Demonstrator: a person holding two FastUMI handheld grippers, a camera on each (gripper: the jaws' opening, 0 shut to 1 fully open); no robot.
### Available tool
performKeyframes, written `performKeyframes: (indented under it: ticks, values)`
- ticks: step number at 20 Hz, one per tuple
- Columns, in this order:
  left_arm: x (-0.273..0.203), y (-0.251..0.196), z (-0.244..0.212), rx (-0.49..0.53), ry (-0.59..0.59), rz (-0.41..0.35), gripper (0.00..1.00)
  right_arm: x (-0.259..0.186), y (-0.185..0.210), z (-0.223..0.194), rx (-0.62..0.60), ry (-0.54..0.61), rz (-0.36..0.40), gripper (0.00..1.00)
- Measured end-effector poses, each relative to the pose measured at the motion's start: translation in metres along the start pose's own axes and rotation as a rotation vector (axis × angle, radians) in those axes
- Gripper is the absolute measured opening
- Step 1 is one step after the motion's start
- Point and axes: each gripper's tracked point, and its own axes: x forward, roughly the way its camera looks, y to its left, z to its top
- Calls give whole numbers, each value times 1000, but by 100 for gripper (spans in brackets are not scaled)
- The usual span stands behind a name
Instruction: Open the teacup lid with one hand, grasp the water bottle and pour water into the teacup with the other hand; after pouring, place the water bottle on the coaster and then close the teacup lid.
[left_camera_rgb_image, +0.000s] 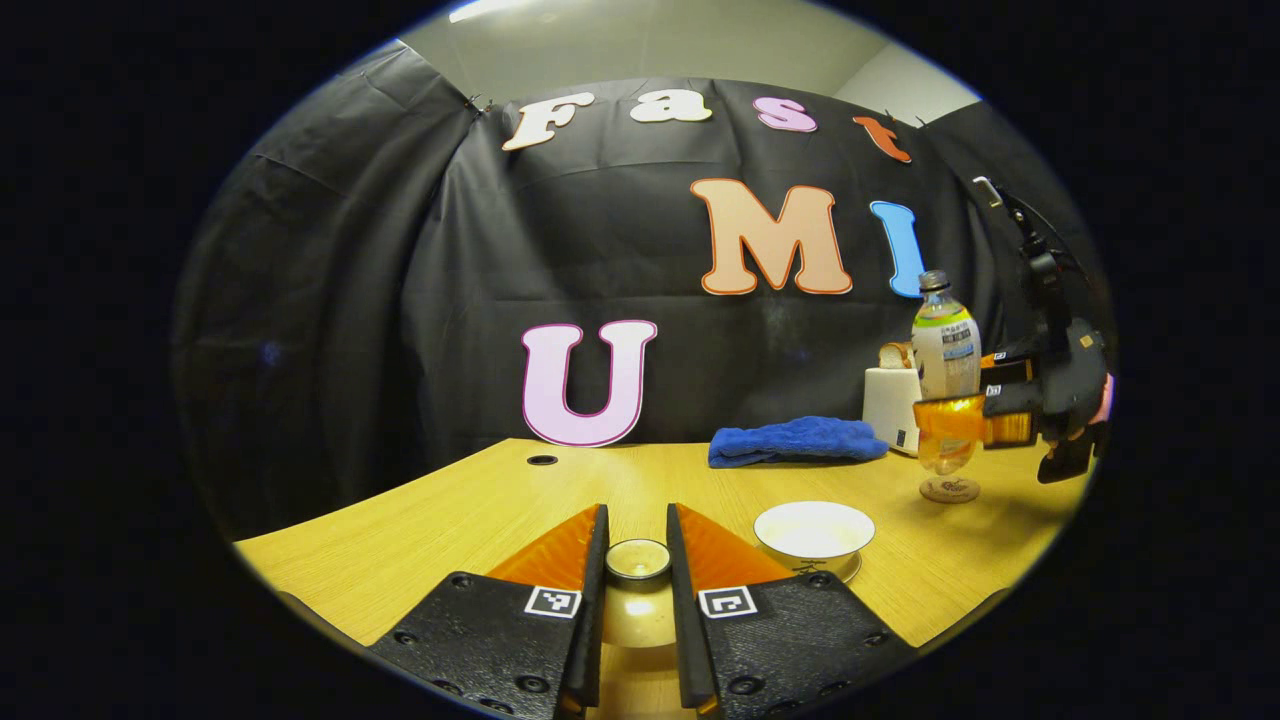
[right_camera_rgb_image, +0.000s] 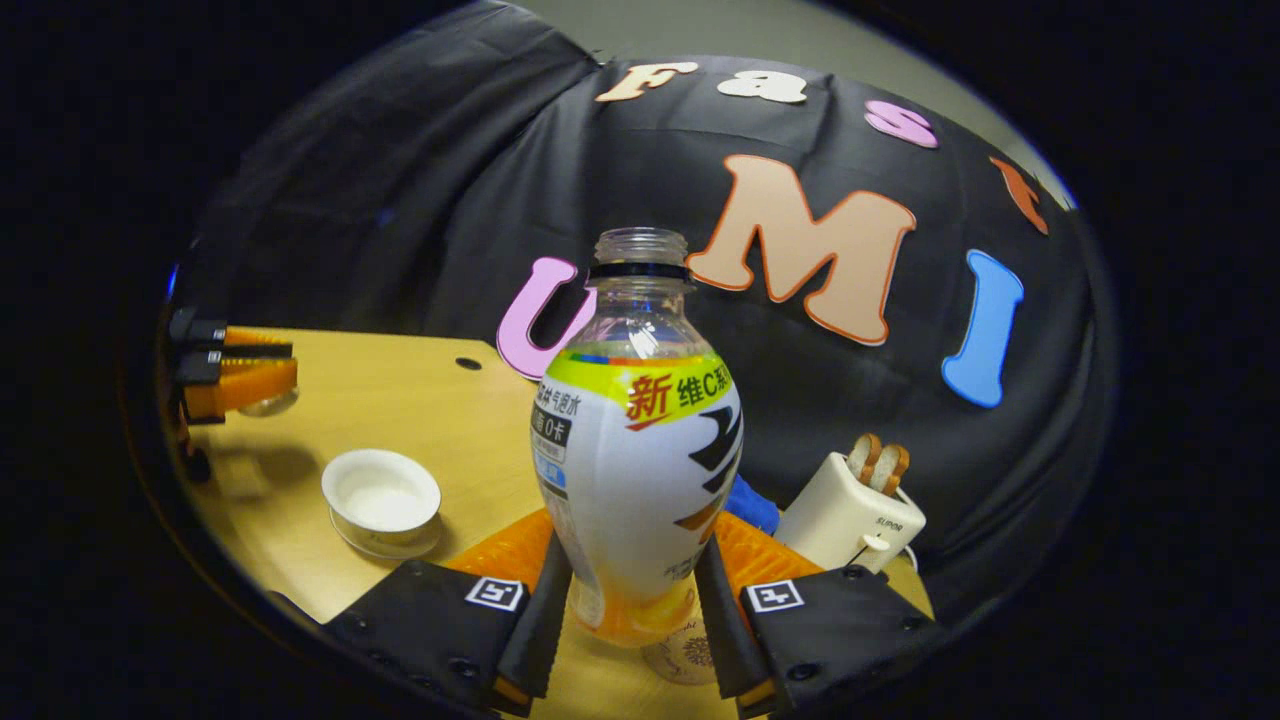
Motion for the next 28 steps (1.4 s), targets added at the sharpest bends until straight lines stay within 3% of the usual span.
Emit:
performKeyframes:
  ticks: [8,20,28]
  values:
    - [0,0,0,0,0,-3,28,23,-35,-33,319,39,-75,67]
    - [-1,0,1,0,1,-3,28,30,-52,-84,335,111,-118,67]
    - [-1,0,0,0,1,-3,28,19,-50,-95,349,113,-99,84]
